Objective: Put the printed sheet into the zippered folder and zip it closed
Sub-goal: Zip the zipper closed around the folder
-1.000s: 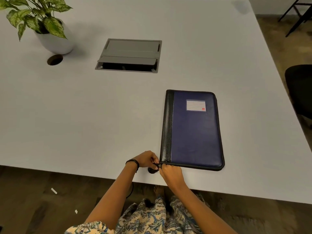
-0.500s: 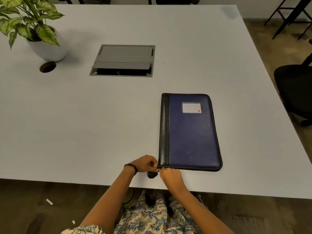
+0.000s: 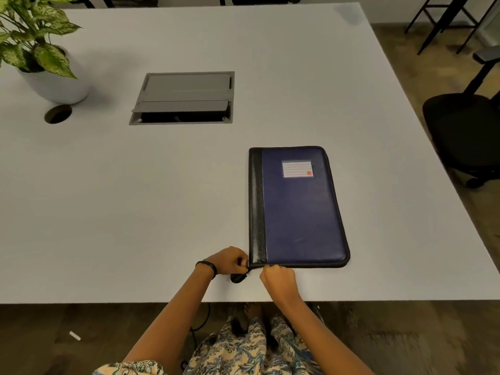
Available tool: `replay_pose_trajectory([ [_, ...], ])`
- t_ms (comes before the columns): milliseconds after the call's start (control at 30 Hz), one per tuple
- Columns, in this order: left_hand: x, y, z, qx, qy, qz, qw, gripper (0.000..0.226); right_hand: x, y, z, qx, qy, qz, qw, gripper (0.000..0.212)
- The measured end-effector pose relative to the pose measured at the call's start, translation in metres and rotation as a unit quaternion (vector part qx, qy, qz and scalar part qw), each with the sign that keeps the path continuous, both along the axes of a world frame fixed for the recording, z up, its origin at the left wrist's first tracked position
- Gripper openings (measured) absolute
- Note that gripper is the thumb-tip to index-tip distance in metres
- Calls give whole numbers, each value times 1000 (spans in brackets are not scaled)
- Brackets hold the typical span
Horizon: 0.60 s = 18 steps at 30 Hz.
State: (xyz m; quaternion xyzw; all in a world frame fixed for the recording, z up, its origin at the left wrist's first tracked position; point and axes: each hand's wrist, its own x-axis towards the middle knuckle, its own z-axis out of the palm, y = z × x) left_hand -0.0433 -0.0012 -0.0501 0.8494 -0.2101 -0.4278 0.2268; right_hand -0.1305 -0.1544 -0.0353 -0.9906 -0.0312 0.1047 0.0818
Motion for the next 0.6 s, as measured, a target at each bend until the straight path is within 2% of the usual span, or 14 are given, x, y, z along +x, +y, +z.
replay_pose_trajectory([
  [100, 1, 1, 1, -6, 2, 3, 1000, 32, -2, -10, -2, -2, -4, 6, 1000, 53],
  [267, 1, 2, 2, -7, 4, 2, 1000, 17, -11, -30, -7, -28, 17, -6, 999, 46],
  [433, 1, 1, 6, -11, 13, 11, 1000, 27, -18, -56, -9, -60, 7, -15, 998, 43],
  [600, 3, -1, 11, 6, 24, -8, 1000, 20, -25, -96, -8, -61, -25, -50, 997, 44],
])
